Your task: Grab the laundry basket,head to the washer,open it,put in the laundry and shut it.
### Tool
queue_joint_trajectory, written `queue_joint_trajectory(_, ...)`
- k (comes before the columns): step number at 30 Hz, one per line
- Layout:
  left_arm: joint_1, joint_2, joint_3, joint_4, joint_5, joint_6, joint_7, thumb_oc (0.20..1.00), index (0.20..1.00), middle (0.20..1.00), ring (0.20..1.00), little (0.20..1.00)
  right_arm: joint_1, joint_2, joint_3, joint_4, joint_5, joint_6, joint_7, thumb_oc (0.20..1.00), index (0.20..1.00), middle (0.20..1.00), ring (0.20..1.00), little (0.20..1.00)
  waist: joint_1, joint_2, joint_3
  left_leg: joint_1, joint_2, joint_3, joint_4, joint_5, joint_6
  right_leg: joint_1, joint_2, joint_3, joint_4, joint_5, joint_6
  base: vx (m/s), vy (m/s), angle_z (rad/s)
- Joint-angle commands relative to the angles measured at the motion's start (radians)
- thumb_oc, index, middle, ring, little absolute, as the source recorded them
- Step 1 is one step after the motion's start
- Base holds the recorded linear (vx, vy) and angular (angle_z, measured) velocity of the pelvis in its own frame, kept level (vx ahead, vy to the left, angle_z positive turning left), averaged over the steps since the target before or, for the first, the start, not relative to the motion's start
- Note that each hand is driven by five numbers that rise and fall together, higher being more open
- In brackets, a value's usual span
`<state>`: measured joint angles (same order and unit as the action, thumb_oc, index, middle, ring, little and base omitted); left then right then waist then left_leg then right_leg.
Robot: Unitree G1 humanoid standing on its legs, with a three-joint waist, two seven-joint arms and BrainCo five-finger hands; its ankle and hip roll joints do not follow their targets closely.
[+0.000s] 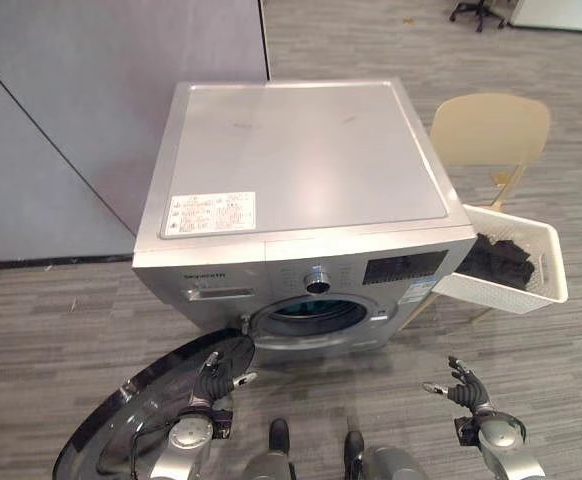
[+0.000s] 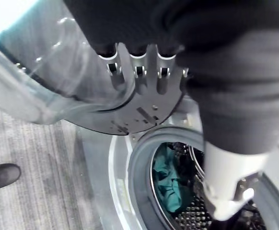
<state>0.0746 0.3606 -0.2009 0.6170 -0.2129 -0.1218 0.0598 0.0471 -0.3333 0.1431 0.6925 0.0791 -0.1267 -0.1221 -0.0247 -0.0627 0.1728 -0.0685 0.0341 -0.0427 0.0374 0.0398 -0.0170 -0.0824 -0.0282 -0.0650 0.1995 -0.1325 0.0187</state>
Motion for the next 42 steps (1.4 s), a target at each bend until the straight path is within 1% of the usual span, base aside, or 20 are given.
queue_joint_trajectory(1,-0.023,0.001,-0.016,-0.012,0.088,-0.021,-0.05,1.0,1.0,1.0,1.0,1.0,-0.009,-0.017,-0.049,-0.023,0.043,-0.021,0.02,1.0,1.0,1.0,1.0,1.0,-0.038,0.017,-0.029,0.058,-0.033,0.063,0.001,-0.116,-0.006,0.017,-0.024,0.054,-0.211,0.165,0.105,0.17,0.225,-0.43)
queue_joint_trajectory(5,-0.024,0.003,-0.035,-0.022,0.112,-0.02,-0.053,1.0,1.0,1.0,1.0,1.0,-0.001,-0.003,-0.044,-0.031,0.039,-0.013,0.017,1.0,1.0,1.0,1.0,1.0,-0.047,0.021,-0.023,0.078,-0.033,0.129,-0.015,-0.118,0.006,-0.012,-0.014,0.099,-0.184,0.181,0.128,-0.04,0.12,-0.84)
queue_joint_trajectory(6,-0.033,0.006,-0.043,-0.023,0.126,-0.024,-0.048,1.0,1.0,1.0,1.0,1.0,-0.006,0.005,-0.041,-0.032,0.039,-0.01,0.015,1.0,1.0,1.0,1.0,1.0,-0.044,0.024,-0.009,0.091,-0.027,0.193,-0.023,-0.122,0.01,-0.036,-0.007,0.111,-0.162,0.191,0.144,-0.1,0.08,-1.19)
queue_joint_trajectory(8,-0.037,0.009,-0.044,-0.031,0.127,-0.025,-0.043,1.0,1.0,1.0,1.0,1.0,-0.01,0.01,-0.04,-0.033,0.036,-0.008,0.012,1.0,1.0,1.0,1.0,1.0,-0.034,0.026,-0.006,0.094,-0.019,0.233,-0.032,-0.12,0.01,-0.06,-0.014,0.084,-0.152,0.196,0.149,-0.07,0.021,-1.9)
queue_joint_trajectory(10,-0.041,0.005,-0.052,-0.038,0.132,-0.024,-0.041,1.0,1.0,1.0,1.0,1.0,-0.008,0.017,-0.035,-0.041,0.027,-0.006,0.007,1.0,1.0,1.0,1.0,1.0,-0.025,0.036,-0.005,0.105,-0.002,0.283,-0.041,-0.12,0.007,-0.077,-0.051,-0.052,-0.137,0.186,0.14,-0.02,-0.034,-1.21)
queue_joint_trajectory(13,-0.039,-0.003,-0.049,-0.025,0.138,-0.019,-0.034,1.0,1.0,1.0,1.0,1.0,-0.005,0.023,-0.018,-0.05,0.003,-0.004,-0.001,1.0,1.0,1.0,1.0,1.0,-0.007,0.057,-0.005,0.144,0.036,0.376,-0.026,-0.155,-0.002,-0.068,-0.127,-0.317,-0.094,0.138,0.13,0.08,-0.058,-1.92)
queue_joint_trajectory(16,-0.02,-0.009,-0.038,-0.003,0.151,-0.013,-0.034,1.0,1.0,1.0,1.0,1.0,0.011,0.028,-0.008,-0.054,-0.015,0.005,0.009,1.0,1.0,1.0,1.0,1.0,0.0,0.066,-0.004,0.174,0.055,0.476,-0.025,-0.165,-0.003,-0.083,-0.202,-0.473,-0.012,0.132,0.128,0.07,-0.098,-1.01)
queue_joint_trajectory(19,-0.004,-0.032,-0.038,0.015,0.149,-0.014,-0.039,1.0,1.0,1.0,1.0,1.0,0.041,0.025,-0.009,-0.065,-0.009,0.009,0.012,1.0,1.0,1.0,1.0,1.0,-0.014,0.068,-0.007,0.188,0.077,0.509,0.05,-0.202,-0.014,-0.074,-0.178,-0.433,-0.062,0.122,0.119,0.16,-0.21,-1.2)
queue_joint_trajectory(21,-0.004,-0.047,-0.043,0.016,0.141,-0.015,-0.041,1.0,1.0,1.0,1.0,1.0,0.048,0.009,-0.001,-0.075,-0.009,0.01,0.009,1.0,1.0,1.0,1.0,1.0,-0.014,0.072,0.003,0.157,0.134,0.519,0.189,-0.196,-0.035,-0.048,-0.14,-0.404,-0.104,0.109,0.099,0.18,-0.352,-1.17)
queue_joint_trajectory(22,-0.013,-0.061,-0.051,0.027,0.12,-0.023,-0.036,1.0,1.0,1.0,1.0,1.0,0.048,-0.012,0.006,-0.077,-0.012,0.011,0.002,1.0,1.0,1.0,1.0,1.0,0.002,0.079,0.026,0.095,0.189,0.458,0.349,-0.116,-0.071,-0.019,-0.087,-0.367,-0.136,0.09,0.067,0.18,-0.357,-1.35)
queue_joint_trajectory(23,-0.02,-0.065,-0.057,0.027,0.11,-0.026,-0.035,1.0,1.0,1.0,1.0,1.0,0.049,-0.021,0.007,-0.085,-0.013,0.014,0.003,1.0,1.0,1.0,1.0,1.0,0.017,0.076,0.035,0.048,0.174,0.385,0.402,-0.108,-0.068,-0.005,-0.07,-0.348,-0.152,0.082,0.056,0.18,-0.285,-1.05)
queue_joint_trajectory(24,-0.024,-0.07,-0.066,0.029,0.107,-0.028,-0.031,1.0,1.0,1.0,1.0,1.0,0.044,-0.025,0.015,-0.09,-0.014,0.013,0.003,1.0,1.0,1.0,1.0,1.0,0.029,0.072,0.044,0.004,0.125,0.31,0.415,-0.133,-0.057,0.002,-0.061,-0.325,-0.159,0.076,0.049,0.13,-0.13,-0.57)
queue_joint_trajectory(26,-0.037,-0.074,-0.085,0.024,0.105,-0.029,-0.022,1.0,1.0,1.0,1.0,1.0,0.037,-0.031,0.018,-0.098,-0.009,0.007,0.0,1.0,1.0,1.0,1.0,1.0,0.045,0.053,0.057,-0.068,0.041,0.237,0.381,-0.16,-0.03,0.016,-0.066,-0.304,-0.178,0.084,0.049,0.09,-0.085,-0.84)
queue_joint_trajectory(29,-0.043,-0.077,-0.092,0.019,0.1,-0.031,-0.017,1.0,1.0,1.0,1.0,1.0,0.035,-0.032,0.019,-0.097,-0.005,0.002,-0.003,1.0,1.0,1.0,1.0,1.0,0.058,0.049,0.061,-0.107,-0.005,0.209,0.316,-0.181,-0.018,0.032,-0.06,-0.281,-0.187,0.075,0.056,0.12,-0.013,-0.69)
queue_joint_trajectory(30,-0.041,-0.075,-0.091,0.01,0.091,-0.03,-0.016,1.0,1.0,1.0,1.0,1.0,0.023,-0.031,0.021,-0.082,-0.003,0.002,-0.011,1.0,1.0,1.0,1.0,1.0,0.079,0.055,0.065,-0.163,-0.038,0.182,0.25,-0.12,-0.025,0.059,-0.039,-0.262,-0.191,0.062,0.057,0.32,0.012,-0.3)
queue_joint_trajectory(33,-0.029,-0.07,-0.079,-0.003,0.078,-0.032,-0.019,1.0,1.0,1.0,1.0,1.0,0.013,-0.033,0.028,-0.063,-0.005,-0.002,-0.016,1.0,1.0,1.0,1.0,1.0,0.116,0.074,0.068,-0.192,-0.037,0.191,0.075,0.013,-0.05,0.116,0.004,-0.242,-0.199,0.03,0.056,0.31,0.018,-0.07)
queue_joint_trajectory(34,-0.026,-0.07,-0.074,-0.002,0.078,-0.032,-0.02,1.0,1.0,1.0,1.0,1.0,0.009,-0.035,0.029,-0.06,-0.008,-0.001,-0.016,1.0,1.0,1.0,1.0,1.0,0.124,0.08,0.066,-0.207,-0.029,0.214,0.04,0.031,-0.054,0.129,0.013,-0.242,-0.2,0.023,0.055,0.36,0.037,-0.34)
queue_joint_trajectory(38,-0.002,-0.078,-0.049,0.011,0.084,-0.022,-0.023,1.0,1.0,1.0,1.0,1.0,0.01,-0.032,0.029,-0.077,-0.031,0.003,-0.009,1.0,1.0,1.0,1.0,1.0,0.136,0.081,0.044,-0.192,0.009,0.342,-0.038,0.051,-0.047,0.206,0.021,-0.245,-0.178,-0.05,0.07,0.34,0.09,0.03)
queue_joint_trajectory(40,0.011,-0.079,-0.04,0.024,0.086,-0.025,-0.017,1.0,1.0,1.0,1.0,1.0,0.018,-0.021,0.042,-0.08,-0.045,0.003,-0.002,1.0,1.0,1.0,1.0,1.0,0.143,0.068,0.023,-0.176,0.011,0.344,-0.013,0.074,-0.022,0.226,0.01,-0.248,-0.149,-0.06,0.075,0.48,0.146,0.2)
queue_joint_trajectory(42,0.016,-0.064,-0.039,0.023,0.09,-0.024,-0.015,1.0,1.0,1.0,1.0,1.0,0.017,-0.01,0.047,-0.071,-0.054,0.005,0.009,1.0,1.0,1.0,1.0,1.0,0.154,0.031,0.009,-0.165,-0.01,0.322,0.03,0.034,-0.015,0.25,-0.031,-0.248,-0.108,-0.082,0.092,0.37,0.091,0.14)
